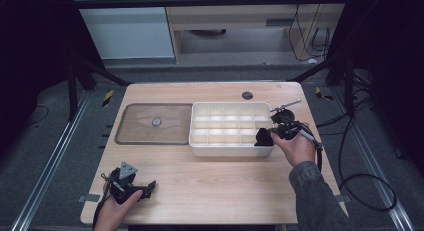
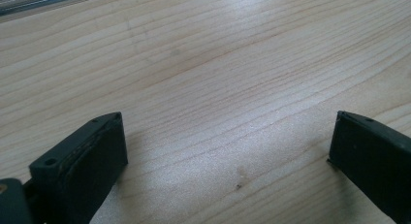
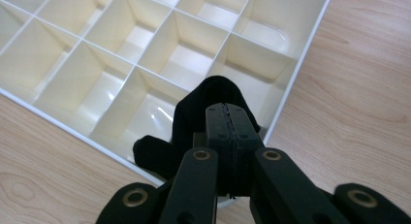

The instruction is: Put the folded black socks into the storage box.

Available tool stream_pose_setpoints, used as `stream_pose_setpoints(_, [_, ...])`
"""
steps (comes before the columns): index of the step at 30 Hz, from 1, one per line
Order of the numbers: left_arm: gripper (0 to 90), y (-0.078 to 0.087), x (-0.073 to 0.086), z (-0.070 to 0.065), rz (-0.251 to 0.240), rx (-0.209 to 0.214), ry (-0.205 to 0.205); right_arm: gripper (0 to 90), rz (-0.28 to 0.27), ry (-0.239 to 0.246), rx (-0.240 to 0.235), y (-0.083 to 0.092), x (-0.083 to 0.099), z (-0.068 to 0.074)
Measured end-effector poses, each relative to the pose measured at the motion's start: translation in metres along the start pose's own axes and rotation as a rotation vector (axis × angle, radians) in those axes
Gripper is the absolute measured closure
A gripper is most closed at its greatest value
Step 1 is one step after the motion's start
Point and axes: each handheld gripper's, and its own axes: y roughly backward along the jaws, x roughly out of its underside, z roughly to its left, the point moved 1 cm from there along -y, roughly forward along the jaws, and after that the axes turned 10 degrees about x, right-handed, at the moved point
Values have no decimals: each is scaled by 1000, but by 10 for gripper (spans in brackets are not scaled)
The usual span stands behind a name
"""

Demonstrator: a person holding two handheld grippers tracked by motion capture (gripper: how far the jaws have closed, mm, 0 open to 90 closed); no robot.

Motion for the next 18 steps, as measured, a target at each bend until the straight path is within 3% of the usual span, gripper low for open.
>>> stream_pose_setpoints(18, [0, 0, 0, 0, 0, 0, 0, 900, -84, -14, -30, 24, -2, -1])
